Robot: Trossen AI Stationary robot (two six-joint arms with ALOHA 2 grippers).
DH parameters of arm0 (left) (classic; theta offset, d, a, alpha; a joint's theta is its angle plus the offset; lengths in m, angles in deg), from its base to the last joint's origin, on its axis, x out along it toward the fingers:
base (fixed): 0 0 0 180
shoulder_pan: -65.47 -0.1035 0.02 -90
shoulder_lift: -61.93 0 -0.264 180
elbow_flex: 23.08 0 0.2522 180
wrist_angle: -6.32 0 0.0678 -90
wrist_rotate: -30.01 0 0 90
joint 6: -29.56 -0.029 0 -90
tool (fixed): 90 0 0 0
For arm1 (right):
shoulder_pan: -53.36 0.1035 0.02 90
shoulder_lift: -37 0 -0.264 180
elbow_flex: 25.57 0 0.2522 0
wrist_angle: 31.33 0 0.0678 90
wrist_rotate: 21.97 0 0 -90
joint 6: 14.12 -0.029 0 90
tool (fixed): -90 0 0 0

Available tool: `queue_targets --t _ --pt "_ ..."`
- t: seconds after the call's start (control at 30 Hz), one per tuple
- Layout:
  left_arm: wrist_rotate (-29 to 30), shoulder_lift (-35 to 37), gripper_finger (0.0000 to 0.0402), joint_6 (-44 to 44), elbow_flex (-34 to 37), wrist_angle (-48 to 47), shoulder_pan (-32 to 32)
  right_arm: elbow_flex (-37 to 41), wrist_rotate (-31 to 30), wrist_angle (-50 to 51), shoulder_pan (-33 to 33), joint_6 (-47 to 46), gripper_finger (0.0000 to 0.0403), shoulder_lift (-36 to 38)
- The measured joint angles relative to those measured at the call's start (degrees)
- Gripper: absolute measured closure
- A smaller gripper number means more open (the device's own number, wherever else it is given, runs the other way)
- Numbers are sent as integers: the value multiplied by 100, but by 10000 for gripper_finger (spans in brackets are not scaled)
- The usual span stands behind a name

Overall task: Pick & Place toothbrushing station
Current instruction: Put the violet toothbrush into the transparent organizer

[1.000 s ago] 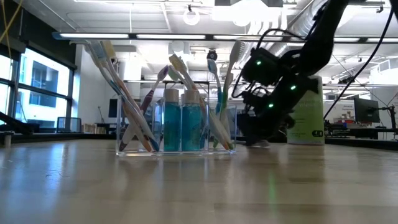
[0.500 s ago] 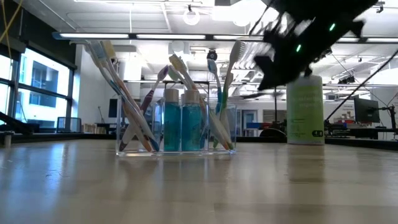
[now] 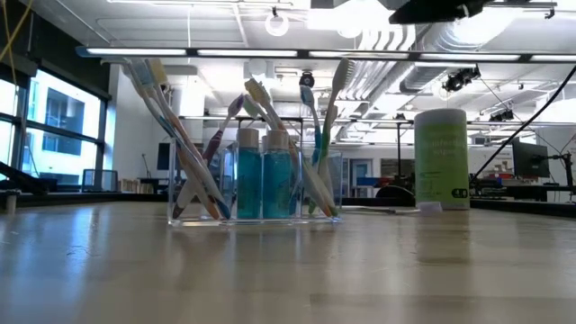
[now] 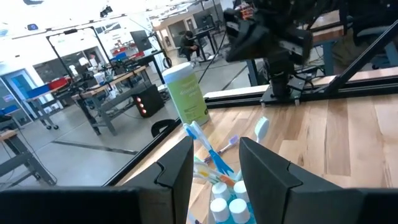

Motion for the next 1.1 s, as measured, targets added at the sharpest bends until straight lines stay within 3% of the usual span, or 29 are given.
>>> queue_targets --t 0.27,0.47,0.6,0.83,1.1 --pt "4 0 277 -123 0 0 30 -2 -15 2333 -182 -2213 384 -9" --pt "1 -2 277 -101 0 -30 34 0 1096 3876 -786 -3570 384 -15" --pt "-72 -11 277 -93 0 -66 33 0 1182 4166 -1027 -4240 389 -13" --pt "-367 -11 277 26 2 -326 -16 0 1572 4121 -1023 -4345 374 -13" --pt "-374 -13 277 231 2 -364 19 0 1826 4275 -1203 -4772 273 -145"
